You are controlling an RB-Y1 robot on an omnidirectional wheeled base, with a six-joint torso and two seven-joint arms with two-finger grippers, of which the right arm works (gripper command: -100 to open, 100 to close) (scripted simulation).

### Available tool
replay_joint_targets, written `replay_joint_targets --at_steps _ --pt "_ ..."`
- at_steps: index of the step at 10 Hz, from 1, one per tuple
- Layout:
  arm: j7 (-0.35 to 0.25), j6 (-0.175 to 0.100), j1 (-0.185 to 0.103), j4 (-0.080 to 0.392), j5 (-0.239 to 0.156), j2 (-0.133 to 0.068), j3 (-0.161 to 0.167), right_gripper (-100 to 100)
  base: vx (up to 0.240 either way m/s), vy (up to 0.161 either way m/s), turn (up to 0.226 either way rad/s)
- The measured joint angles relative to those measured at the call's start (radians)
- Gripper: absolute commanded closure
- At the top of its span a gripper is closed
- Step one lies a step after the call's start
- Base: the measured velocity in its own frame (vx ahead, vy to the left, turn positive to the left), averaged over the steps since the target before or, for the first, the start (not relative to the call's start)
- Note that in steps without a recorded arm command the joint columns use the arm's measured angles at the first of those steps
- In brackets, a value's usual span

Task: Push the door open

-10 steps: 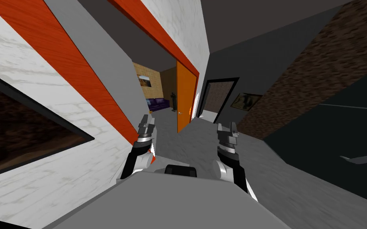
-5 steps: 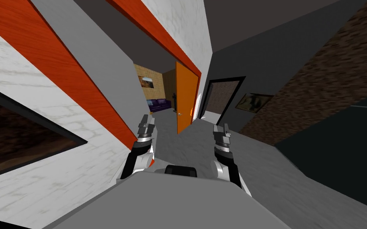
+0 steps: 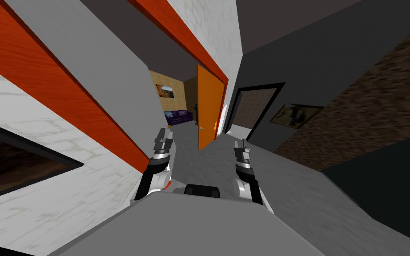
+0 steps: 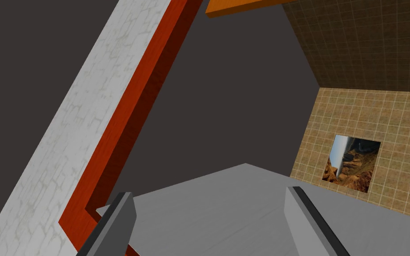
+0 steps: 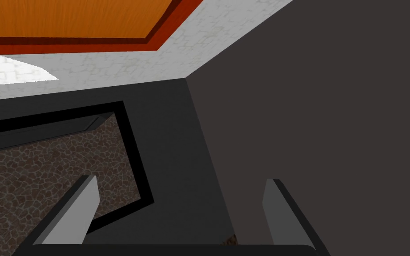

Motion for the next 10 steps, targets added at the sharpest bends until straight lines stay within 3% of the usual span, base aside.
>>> replay_joint_targets --at_steps 10 --pt "-0.011 -0.03 -0.061 0.218 0.024 -0.032 0.061 -100 0.128 -0.057 0.102"
